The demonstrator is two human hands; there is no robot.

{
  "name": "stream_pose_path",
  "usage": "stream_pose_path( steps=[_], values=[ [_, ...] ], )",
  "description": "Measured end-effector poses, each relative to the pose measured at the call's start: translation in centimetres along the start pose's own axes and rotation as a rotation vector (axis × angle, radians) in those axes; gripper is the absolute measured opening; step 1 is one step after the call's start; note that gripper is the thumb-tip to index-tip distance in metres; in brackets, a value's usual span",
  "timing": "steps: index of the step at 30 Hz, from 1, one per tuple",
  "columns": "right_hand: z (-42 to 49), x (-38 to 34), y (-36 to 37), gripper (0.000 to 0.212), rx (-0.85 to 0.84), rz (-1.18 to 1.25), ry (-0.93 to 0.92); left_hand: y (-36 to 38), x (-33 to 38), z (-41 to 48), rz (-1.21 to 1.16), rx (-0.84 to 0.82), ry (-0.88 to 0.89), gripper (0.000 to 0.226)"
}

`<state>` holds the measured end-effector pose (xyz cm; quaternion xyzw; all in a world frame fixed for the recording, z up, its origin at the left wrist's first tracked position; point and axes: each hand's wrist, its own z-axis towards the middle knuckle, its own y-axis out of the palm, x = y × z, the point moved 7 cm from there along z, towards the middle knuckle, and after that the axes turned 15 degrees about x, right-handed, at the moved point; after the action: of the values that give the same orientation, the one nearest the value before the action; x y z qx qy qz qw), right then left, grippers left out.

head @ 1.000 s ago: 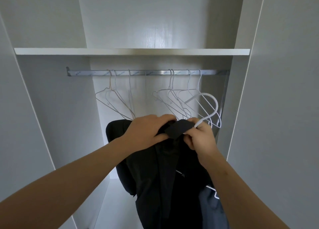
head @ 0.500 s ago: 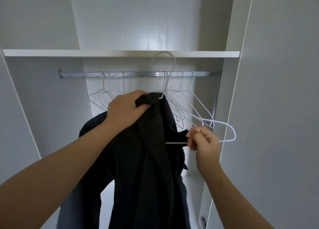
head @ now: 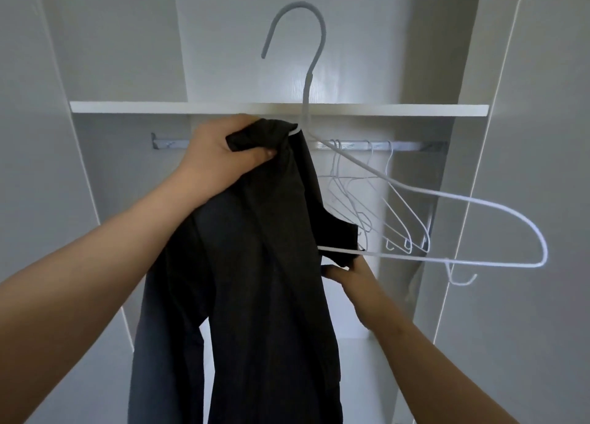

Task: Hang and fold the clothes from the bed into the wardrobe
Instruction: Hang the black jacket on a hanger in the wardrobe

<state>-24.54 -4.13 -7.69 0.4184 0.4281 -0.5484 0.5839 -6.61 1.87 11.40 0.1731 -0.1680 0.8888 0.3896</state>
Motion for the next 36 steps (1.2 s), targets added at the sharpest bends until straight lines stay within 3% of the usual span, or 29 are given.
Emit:
stream_pose_path(
  steps=[3, 8, 11, 14, 18, 21, 24, 26, 30, 32, 36],
  values=[
    [0.6, -0.1, 2.2, 0.069, -0.176, -0.044, -0.064, -0.7, -0.2, 0.0, -0.049, -0.012, 0.021, 0.026],
    [1.6, 1.4, 1.8, 0.086, -0.054, -0.06, 0.0, -2.0, -1.4, -0.1, -0.15, 0.004, -0.036, 0.041],
    [1.3, 1.8, 2.0, 0.092, -0.154, -0.085, 0.019, -2.3, -1.8, 0.0, -0.234, -0.005, -0.076, 0.048],
    [0.5, 2.2, 2.4, 0.073, -0.298, -0.158, -0.003, -2.1, -1.5, 0.2, -0.277, -0.037, -0.09, 0.036],
    [0.1, 3.3, 1.3, 0.027, -0.297, -0.354, 0.017, -1.8, -1.3, 0.4, -0.29, -0.049, -0.093, 0.036],
    [0.0, 4.2, 0.4, 0.017, -0.329, -0.53, 0.052, -1.7, -1.5, 0.6, -0.276, -0.057, -0.091, 0.037],
    [0.2, 4.4, -0.7, 0.004, -0.27, -0.648, -0.027, -1.7, -1.9, 0.6, -0.223, -0.075, -0.094, 0.016],
    [0.4, 3.7, -1.3, 0.015, -0.21, -0.618, -0.103, -2.0, -2.2, 0.5, -0.176, -0.089, -0.094, 0.011],
    [0.9, 3.1, -3.1, 0.023, -0.108, -0.552, -0.038, -3.2, -3.0, 0.4, -0.081, -0.105, -0.066, 0.043],
    [1.5, 2.9, -3.8, 0.022, -0.078, -0.677, -0.116, -3.8, -3.5, 0.1, -0.054, -0.127, -0.093, 0.027],
    [2.2, 0.8, -4.8, 0.018, -0.01, -0.701, -0.234, -4.6, -4.4, -0.7, 0.04, -0.203, -0.073, 0.021]
  ],
)
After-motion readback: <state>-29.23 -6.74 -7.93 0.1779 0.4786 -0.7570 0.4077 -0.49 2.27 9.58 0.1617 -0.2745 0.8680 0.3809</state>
